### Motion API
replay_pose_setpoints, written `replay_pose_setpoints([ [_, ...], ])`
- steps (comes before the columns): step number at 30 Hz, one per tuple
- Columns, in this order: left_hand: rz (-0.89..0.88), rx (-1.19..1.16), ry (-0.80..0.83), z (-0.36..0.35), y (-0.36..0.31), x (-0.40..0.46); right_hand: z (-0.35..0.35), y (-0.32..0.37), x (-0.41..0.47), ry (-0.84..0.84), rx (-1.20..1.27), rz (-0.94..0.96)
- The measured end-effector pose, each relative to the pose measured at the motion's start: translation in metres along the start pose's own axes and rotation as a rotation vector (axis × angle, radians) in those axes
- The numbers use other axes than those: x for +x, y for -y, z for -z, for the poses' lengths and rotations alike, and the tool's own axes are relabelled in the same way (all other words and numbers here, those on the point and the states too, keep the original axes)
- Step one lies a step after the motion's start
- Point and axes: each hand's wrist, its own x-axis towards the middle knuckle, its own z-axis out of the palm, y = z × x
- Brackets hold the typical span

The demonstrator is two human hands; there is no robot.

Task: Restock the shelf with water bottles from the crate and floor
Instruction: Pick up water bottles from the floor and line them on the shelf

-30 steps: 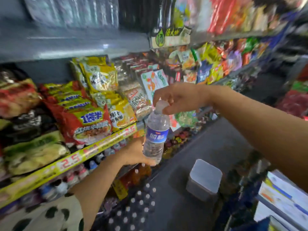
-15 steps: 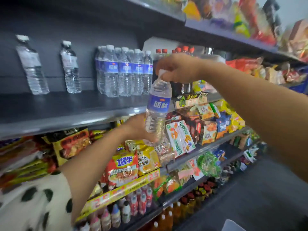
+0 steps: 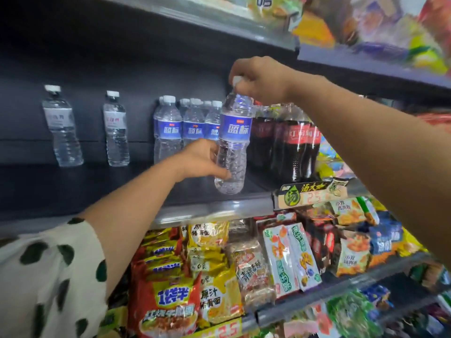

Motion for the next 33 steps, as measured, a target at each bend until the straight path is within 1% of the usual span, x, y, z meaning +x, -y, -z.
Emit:
replay_pose_setpoints([
  [5,0.074,0.059,-0.088,-0.018,0.014,0.044,-0.028,-0.049,0.025,0.085,-0.001,0.076],
  [9,0.144,0.107,-0.084,-0.034,0.026,0.077,-0.049,-0.074,0.04,0.15,-0.011,0.077],
  [12,0.171,0.151,-0.069,-0.045,0.028,0.095,-0.063,-0.093,0.05,0.196,-0.027,0.073],
  [16,0.177,0.178,-0.064,-0.052,0.032,0.116,-0.076,-0.115,0.06,0.211,0.018,0.076],
  [24,0.206,0.132,-0.059,-0.053,0.038,0.129,-0.086,-0.129,0.073,0.291,0.152,0.042],
  [28,0.22,0.137,-0.066,-0.054,0.041,0.133,-0.089,-0.131,0.076,0.306,0.161,0.028],
  [33,0.236,0.162,-0.118,-0.057,0.037,0.134,-0.091,-0.133,0.077,0.314,0.151,0.022],
])
